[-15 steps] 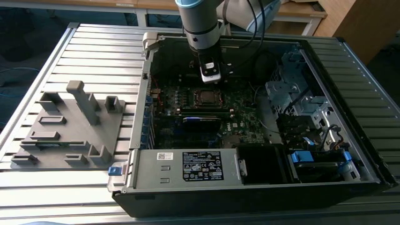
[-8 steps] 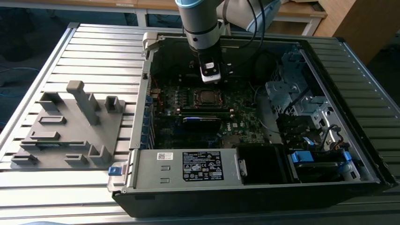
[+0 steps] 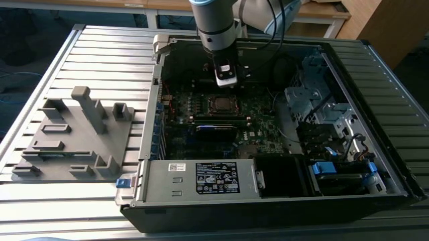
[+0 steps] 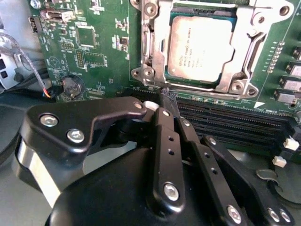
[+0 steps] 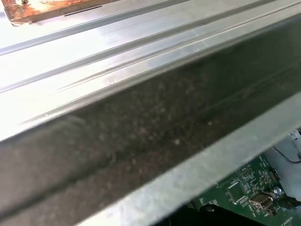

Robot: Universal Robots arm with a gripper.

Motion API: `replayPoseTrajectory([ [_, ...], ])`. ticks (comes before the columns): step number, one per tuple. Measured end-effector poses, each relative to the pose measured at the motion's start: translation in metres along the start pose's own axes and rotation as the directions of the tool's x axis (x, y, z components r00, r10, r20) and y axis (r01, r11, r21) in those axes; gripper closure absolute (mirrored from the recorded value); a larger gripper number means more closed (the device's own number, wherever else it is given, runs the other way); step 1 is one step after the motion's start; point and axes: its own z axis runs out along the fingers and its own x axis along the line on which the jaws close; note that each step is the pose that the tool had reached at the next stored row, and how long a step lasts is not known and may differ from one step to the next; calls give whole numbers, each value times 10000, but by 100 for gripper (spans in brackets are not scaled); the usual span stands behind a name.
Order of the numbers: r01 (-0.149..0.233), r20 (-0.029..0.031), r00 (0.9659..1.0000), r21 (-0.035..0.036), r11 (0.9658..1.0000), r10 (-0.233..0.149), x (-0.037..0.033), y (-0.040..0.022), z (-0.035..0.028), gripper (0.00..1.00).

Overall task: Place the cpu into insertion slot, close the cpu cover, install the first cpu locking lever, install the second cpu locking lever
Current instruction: 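Install the first cpu locking lever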

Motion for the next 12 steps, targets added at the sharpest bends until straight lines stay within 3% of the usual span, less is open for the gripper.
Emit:
replayPoseTrajectory([
  [12, 3, 25, 10000, -13, 10000, -3, -11, -36, 27, 89],
])
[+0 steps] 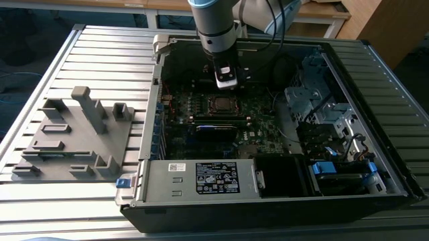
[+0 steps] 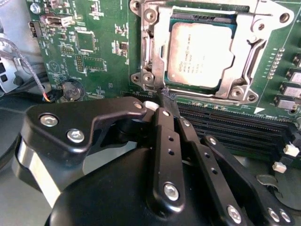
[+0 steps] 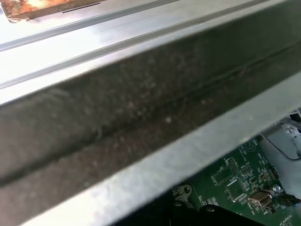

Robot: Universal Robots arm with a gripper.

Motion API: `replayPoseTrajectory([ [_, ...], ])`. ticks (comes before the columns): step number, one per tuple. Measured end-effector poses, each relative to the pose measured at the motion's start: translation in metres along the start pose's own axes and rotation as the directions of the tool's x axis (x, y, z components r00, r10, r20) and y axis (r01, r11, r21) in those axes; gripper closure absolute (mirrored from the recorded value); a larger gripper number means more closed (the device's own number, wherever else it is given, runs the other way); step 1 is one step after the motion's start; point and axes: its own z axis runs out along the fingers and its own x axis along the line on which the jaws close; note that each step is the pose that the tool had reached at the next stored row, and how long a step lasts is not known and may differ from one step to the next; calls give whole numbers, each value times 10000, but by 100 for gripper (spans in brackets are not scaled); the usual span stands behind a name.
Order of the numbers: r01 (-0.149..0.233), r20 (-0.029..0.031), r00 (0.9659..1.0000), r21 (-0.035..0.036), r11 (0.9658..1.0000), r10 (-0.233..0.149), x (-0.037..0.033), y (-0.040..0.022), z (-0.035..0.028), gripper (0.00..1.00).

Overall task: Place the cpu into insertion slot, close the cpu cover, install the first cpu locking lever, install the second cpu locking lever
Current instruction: 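Install the first cpu locking lever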

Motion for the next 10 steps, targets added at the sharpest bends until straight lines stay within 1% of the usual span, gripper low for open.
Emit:
replayPoseTrajectory([
  [5, 0, 1, 10000, 1, 10000, 0, 4, -4, 18, 89],
  [10, 0, 1, 10000, 1, 10000, 0, 4, -4, 20, 89],
])
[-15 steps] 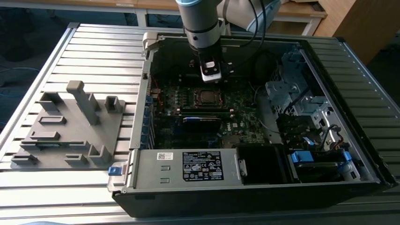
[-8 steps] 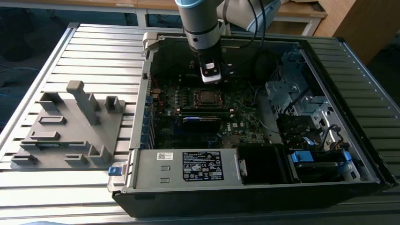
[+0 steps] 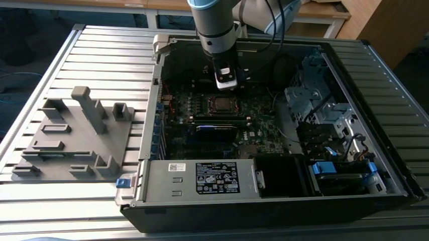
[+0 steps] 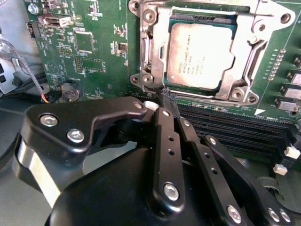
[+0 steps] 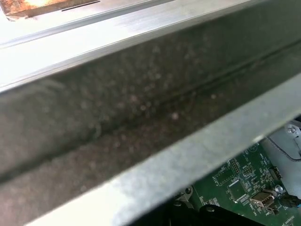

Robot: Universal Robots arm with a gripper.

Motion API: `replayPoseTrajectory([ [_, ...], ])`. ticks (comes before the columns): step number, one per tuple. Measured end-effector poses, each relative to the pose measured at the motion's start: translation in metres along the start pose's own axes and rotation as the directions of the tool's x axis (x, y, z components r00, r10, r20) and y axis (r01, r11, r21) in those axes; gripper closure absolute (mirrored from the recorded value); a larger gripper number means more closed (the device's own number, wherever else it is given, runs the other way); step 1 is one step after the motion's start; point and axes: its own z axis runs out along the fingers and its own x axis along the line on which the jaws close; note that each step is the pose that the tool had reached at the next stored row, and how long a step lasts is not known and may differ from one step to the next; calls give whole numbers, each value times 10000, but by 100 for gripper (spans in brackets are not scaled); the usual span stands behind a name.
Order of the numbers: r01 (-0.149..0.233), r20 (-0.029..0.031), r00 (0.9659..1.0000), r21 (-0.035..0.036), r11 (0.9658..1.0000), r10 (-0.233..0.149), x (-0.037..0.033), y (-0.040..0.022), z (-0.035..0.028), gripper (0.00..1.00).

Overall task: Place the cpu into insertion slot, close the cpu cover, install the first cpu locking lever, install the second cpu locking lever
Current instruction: 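Install the first cpu locking lever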

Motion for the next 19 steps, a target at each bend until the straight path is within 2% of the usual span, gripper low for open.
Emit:
replayPoseTrajectory([
  [15, 0, 0, 10000, -1, 10000, 0, 4, 4, 4, 89],
  [19, 0, 0, 10000, 0, 10000, 0, -1, 10, -22, 89],
])
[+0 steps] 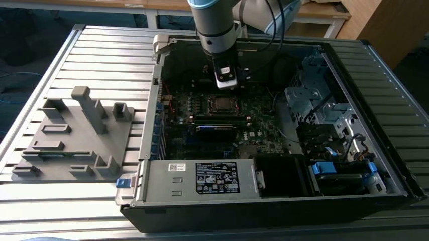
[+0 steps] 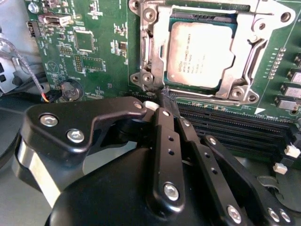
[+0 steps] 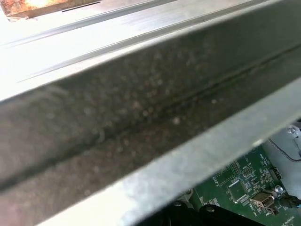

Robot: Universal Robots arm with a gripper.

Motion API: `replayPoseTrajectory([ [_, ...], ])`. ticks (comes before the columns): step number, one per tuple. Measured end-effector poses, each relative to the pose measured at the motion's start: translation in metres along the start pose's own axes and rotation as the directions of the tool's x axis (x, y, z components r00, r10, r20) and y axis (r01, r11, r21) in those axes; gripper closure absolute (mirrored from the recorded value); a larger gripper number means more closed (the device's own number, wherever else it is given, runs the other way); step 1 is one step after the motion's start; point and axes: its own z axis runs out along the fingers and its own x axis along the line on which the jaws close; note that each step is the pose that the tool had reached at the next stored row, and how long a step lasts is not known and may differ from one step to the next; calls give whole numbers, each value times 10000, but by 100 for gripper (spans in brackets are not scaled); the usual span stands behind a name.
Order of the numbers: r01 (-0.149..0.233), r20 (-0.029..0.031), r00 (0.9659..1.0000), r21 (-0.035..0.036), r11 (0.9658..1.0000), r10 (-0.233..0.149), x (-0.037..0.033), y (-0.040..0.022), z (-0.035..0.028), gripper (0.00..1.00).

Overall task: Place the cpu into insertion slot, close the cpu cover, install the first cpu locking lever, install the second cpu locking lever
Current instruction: 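Install the first cpu locking lever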

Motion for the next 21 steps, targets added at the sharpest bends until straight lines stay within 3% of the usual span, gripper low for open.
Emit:
replayPoseTrajectory([
  [10, 0, 1, 10000, 0, 10000, 0, -29, 29, -140, 89],
  [18, 1, 0, 10000, 1, 10000, -1, -34, 34, -162, 89],
  [21, 14, -45, 10000, 112, 9999, -14, -34, 34, -161, 89],
])
